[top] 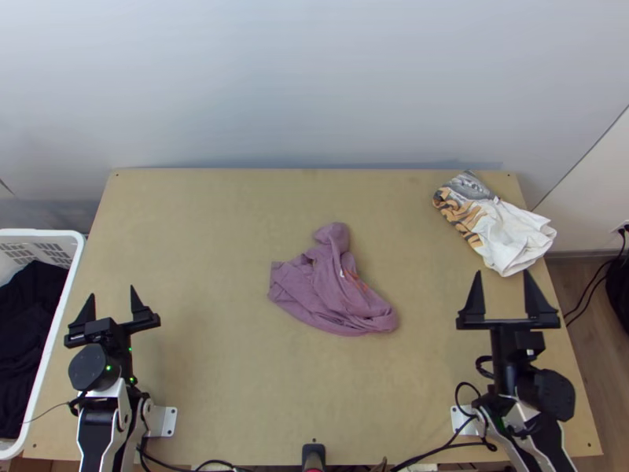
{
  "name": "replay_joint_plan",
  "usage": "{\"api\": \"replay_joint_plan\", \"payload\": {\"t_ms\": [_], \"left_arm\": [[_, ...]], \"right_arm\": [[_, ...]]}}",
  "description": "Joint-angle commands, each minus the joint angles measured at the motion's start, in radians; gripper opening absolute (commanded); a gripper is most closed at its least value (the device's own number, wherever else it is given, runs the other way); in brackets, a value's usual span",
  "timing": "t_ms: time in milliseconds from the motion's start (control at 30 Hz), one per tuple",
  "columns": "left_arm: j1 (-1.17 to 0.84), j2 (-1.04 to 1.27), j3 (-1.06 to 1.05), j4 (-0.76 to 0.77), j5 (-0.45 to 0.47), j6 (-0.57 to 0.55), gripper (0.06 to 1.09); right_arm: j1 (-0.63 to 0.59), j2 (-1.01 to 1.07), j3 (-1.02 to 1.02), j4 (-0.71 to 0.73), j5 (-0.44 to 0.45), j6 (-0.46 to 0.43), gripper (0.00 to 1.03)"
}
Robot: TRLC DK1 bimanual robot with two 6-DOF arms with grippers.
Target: Fold the t-shirt
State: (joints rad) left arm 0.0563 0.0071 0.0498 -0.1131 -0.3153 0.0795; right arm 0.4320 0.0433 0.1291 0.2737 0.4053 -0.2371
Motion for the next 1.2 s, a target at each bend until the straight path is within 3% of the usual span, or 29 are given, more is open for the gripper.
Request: {"api": "replay_joint_plan", "payload": {"t_ms": [0, 33, 167, 267, 367, 533, 667, 867, 1067, 1167], "left_arm": [[0.0, 0.099, 0.045, 0.021, -0.022, 0.017, 1.04], [0.0, 0.143, 0.082, 0.009, -0.022, 0.0, 1.04], [-0.016, 0.499, 0.366, -0.301, -0.01, -0.127, 1.04], [-0.018, 0.717, 0.548, -0.442, -0.005, -0.142, 1.04], [-0.032, 0.783, 0.682, -0.471, -0.004, -0.142, 1.04], [-0.151, 0.896, 0.897, -0.553, 0.036, -0.169, 1.04], [-0.227, 0.976, 1.009, -0.588, 0.045, -0.254, 1.04], [-0.371, 1.156, 1.145, -0.66, 0.055, -0.35, 1.04], [-0.389, 1.277, 1.22, -0.691, 0.102, -0.417, 1.04], [-0.404, 1.309, 1.228, -0.695, 0.102, -0.417, 1.04]], "right_arm": [[0.008, 0.133, 0.135, -0.07, 0.061, -0.002, 0.99], [0.013, 0.171, 0.161, -0.07, 0.072, 0.004, 0.99], [0.054, 0.365, 0.294, -0.091, 0.152, 0.035, 0.99], [0.04, 0.518, 0.414, -0.169, 0.208, 0.154, 0.99], [0.024, 0.587, 0.492, -0.271, 0.207, 0.282, 0.99], [0.083, 0.655, 0.593, -0.421, 0.207, 0.326, 0.99], [0.126, 0.73, 0.696, -0.536, 0.207, 0.374, 0.99], [0.177, 0.899, 0.877, -0.752, 0.09, 0.461, 0.99], [0.186, 1.04, 0.965, -0.757, -0.017, 0.499, 0.99], [0.188, 1.115, 0.998, -0.754, -0.072, 0.568, 0.98]]}}
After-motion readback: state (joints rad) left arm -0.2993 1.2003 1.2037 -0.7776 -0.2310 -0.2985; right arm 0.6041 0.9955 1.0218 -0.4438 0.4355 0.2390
